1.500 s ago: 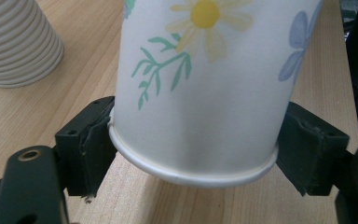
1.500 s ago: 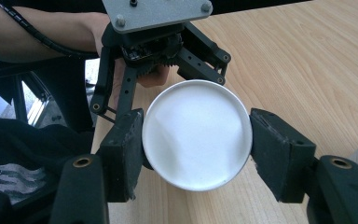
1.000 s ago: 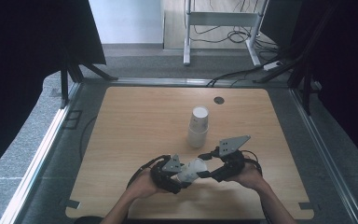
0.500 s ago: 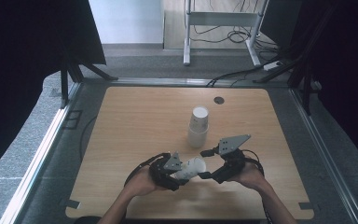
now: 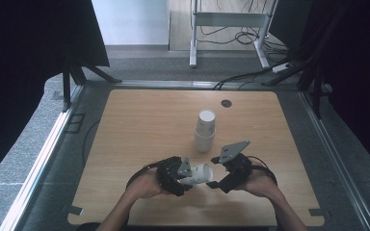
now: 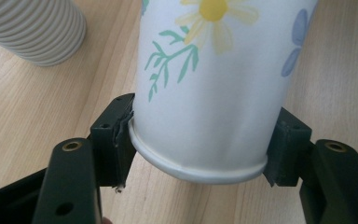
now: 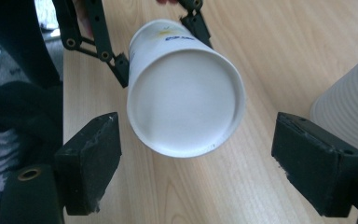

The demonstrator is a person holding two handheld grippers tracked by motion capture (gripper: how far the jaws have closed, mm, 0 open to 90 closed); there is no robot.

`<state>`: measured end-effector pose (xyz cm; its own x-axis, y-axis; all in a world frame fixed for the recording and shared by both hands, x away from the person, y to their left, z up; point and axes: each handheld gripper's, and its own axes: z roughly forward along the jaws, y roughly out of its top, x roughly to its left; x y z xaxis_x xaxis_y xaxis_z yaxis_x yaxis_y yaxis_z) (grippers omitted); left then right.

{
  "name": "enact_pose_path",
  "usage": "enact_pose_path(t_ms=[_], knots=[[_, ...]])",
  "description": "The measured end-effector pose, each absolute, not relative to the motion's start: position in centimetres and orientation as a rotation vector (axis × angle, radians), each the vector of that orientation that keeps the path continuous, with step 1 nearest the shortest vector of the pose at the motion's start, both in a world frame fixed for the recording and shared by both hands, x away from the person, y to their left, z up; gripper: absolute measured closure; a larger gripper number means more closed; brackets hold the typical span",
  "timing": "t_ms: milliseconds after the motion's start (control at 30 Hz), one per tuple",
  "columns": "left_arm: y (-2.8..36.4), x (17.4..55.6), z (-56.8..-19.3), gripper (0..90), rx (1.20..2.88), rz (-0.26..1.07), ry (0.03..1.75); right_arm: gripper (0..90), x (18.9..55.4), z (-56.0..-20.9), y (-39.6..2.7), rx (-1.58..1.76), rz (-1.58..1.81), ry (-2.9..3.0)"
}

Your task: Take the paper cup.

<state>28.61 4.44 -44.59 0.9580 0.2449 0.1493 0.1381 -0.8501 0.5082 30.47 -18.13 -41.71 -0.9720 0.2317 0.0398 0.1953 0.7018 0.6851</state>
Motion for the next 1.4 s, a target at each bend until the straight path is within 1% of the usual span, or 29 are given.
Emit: enact_pose_path(t_ms=[100, 300, 633, 900, 1200, 1400], knots=[[3.6, 28.6, -44.3, 36.2, 2.675, 0.318, 0.237, 15.8, 30.3, -41.9, -17.8, 0.345, 1.086, 2.886], [2.6, 28.5, -44.3, 36.2, 2.749, 0.357, 0.185, 16.8, 30.1, -42.4, -17.1, 0.308, 0.989, 2.914], [1.2, 28.1, -44.3, 36.3, 2.830, 0.406, 0.106, 24.1, 29.9, -43.3, -16.0, 0.256, 0.855, 2.937], [0.6, 28.0, -44.1, 36.3, 2.872, 0.437, 0.061, 28.5, 29.9, -43.9, -15.8, 0.228, 0.799, 2.948], [0.4, 28.0, -44.3, 36.2, 2.893, 0.445, 0.066, 35.0, 29.8, -44.2, -15.5, 0.201, 0.775, 2.959], [0.3, 28.1, -44.4, 35.9, 2.905, 0.444, 0.055, 36.2, 29.8, -44.3, -15.4, 0.212, 0.751, 2.965]])
